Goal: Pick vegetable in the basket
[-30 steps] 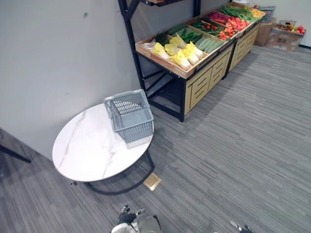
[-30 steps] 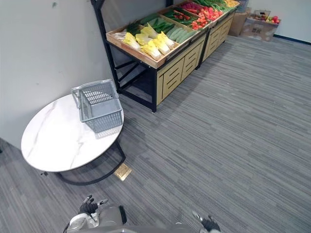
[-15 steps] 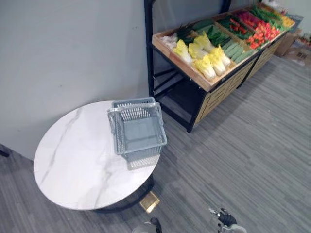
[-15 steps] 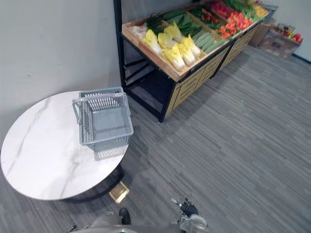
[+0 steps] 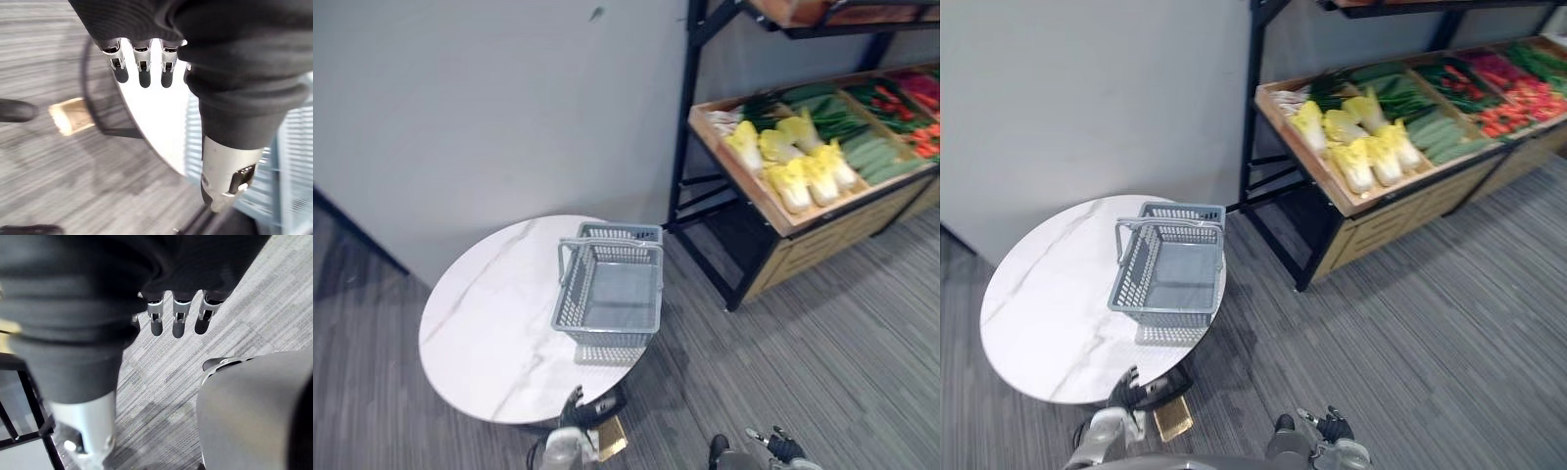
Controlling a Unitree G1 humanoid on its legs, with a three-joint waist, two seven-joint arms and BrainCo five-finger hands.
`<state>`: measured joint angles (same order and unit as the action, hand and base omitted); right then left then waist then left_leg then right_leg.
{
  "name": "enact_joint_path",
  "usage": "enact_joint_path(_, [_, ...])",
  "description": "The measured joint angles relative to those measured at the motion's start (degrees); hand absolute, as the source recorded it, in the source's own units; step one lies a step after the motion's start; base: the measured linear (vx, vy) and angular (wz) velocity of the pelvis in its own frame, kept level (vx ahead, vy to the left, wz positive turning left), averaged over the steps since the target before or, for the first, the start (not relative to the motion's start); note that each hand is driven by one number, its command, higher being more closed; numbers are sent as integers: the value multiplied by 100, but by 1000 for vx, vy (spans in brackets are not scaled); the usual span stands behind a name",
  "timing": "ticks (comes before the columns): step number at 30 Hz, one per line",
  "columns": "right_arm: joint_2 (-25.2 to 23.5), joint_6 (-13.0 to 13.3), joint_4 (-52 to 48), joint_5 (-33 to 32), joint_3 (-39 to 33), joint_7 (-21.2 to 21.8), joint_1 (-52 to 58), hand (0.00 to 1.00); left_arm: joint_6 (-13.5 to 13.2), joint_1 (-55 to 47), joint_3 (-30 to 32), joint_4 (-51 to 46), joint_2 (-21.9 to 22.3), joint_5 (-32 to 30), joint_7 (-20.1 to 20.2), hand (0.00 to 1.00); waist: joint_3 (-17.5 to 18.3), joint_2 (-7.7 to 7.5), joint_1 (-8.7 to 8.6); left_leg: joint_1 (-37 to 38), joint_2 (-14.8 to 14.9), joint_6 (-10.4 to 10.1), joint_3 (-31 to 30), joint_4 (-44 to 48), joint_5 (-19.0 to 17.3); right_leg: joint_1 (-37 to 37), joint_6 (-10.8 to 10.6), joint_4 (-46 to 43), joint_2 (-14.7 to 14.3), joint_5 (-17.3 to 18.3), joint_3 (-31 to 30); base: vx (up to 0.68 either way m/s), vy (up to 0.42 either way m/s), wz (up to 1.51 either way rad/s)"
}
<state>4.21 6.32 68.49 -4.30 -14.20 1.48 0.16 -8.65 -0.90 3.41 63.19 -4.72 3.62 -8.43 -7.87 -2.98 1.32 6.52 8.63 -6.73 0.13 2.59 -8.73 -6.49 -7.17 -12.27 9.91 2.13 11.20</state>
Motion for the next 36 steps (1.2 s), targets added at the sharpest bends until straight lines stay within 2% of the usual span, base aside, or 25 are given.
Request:
enact_joint_path(2, [44,-18,25,6,-1,5,21,0,9,-99,332,205,-37,33,-9,0,60,102,49,-1,198,-124,-154,-162,145,104,84,10,-133,142,327,141,-216,73])
enact_joint_path(3, [57,-24,50,61,1,15,18,0,-3,-120,589,245,-14,45,2,0,59,99,62,-6,279,-163,-261,-247,209,170,122,10,-207,221,501,161,-242,70])
enact_joint_path(5, [78,-29,70,207,24,36,-2,0,4,-153,955,290,9,80,27,0,93,91,121,-52,331,-192,-273,-260,263,218,154,36,-237,271,650,113,-126,44])
enact_joint_path(7, [78,-10,88,217,125,36,-4,0,49,-233,1218,310,11,254,82,0,140,121,99,-168,347,-216,-410,-223,279,316,155,165,-248,270,842,83,-55,45])
enact_joint_path(9, [73,5,195,214,101,30,-14,0,71,-351,1587,313,4,313,174,0,190,76,55,-650,239,-240,-378,56,470,399,141,422,-139,260,1240,58,-25,87])
enact_joint_path(10, [72,5,217,206,92,25,-14,0,99,-382,1640,312,-18,334,209,0,218,-9,45,-804,180,-220,-247,172,553,439,138,472,-76,255,1360,44,-5,111])
enact_joint_path(11, [72,5,219,199,34,20,-9,0,159,-417,1682,329,-47,464,248,0,202,-32,41,-976,124,-131,99,288,683,515,135,520,28,247,1588,39,48,130])
enact_joint_path(12, [77,7,222,170,-127,7,6,0,182,-510,1733,404,-42,531,266,0,151,10,27,-1031,196,-36,945,291,777,673,140,524,138,243,1911,35,50,119])
enact_joint_path(13, [78,7,221,150,-126,-9,22,0,188,-571,1739,426,-43,532,274,0,131,37,39,-1036,244,-16,1290,272,787,719,144,528,136,246,2026,-3,72,111])
enact_joint_path(14, [73,18,201,141,-124,-44,-75,0,222,-756,1818,469,-5,531,288,0,132,64,45,-1016,244,115,1777,103,949,806,143,575,120,247,2159,-36,25,54])
enact_joint_path(16, [75,28,134,100,-123,-90,-228,0,258,-924,1905,465,62,548,309,0,150,77,57,-917,193,96,1784,-307,1135,778,140,641,66,244,2180,-55,16,29])
enact_joint_path(17, [76,44,-12,105,-122,-182,-331,0,278,-1030,1898,474,57,531,298,0,154,84,55,-864,172,81,1785,-666,1347,688,138,682,20,230,2176,-70,7,7])
enact_joint_path(19, [116,86,-311,153,-120,-361,-434,0,296,-1053,1879,477,54,518,248,0,151,84,56,-911,178,83,1816,-821,1459,545,147,707,-11,212,2142,-81,9,-8])
enact_joint_path(21, [248,163,-694,288,-94,-573,-511,0,288,-1044,1672,475,19,503,201,0,153,118,48,-954,166,87,1850,-851,1462,447,142,713,-10,185,2052,-53,10,-22])
enact_joint_path(24, [761,169,-1822,767,169,-827,-485,0,242,-919,1156,448,-71,401,167,0,177,216,18,-1088,82,91,1928,-852,1460,259,92,723,49,115,1941,-16,48,-13])
enact_joint_path(27, [1251,181,-2821,1342,373,-903,-587,0,174,-794,712,394,-268,201,173,0,164,204,16,-1157,31,98,1948,-852,1463,181,107,736,66,31,1901,34,27,-6])
enact_joint_path(31, [1762,174,-3637,2112,511,-1129,-1021,0,113,-726,477,250,-327,-9,167,0,151,196,18,-1230,-22,112,1914,-840,1474,143,121,786,56,-59,1903,50,17,2])
enact_joint_path(33, [1951,191,-4364,2465,667,-1258,-1335,0,97,-709,460,207,-329,-34,160,0,90,184,31,-1273,-33,114,1820,-837,1475,101,132,846,39,-110,1876,46,2,-4])
enact_joint_path(36, [2068,197,-4807,2602,840,-1363,-1807,0,42,-671,427,166,-332,-33,132,0,-67,183,50,-1339,-38,125,1786,-831,1484,57,137,868,34,-138,1890,8,5,3])
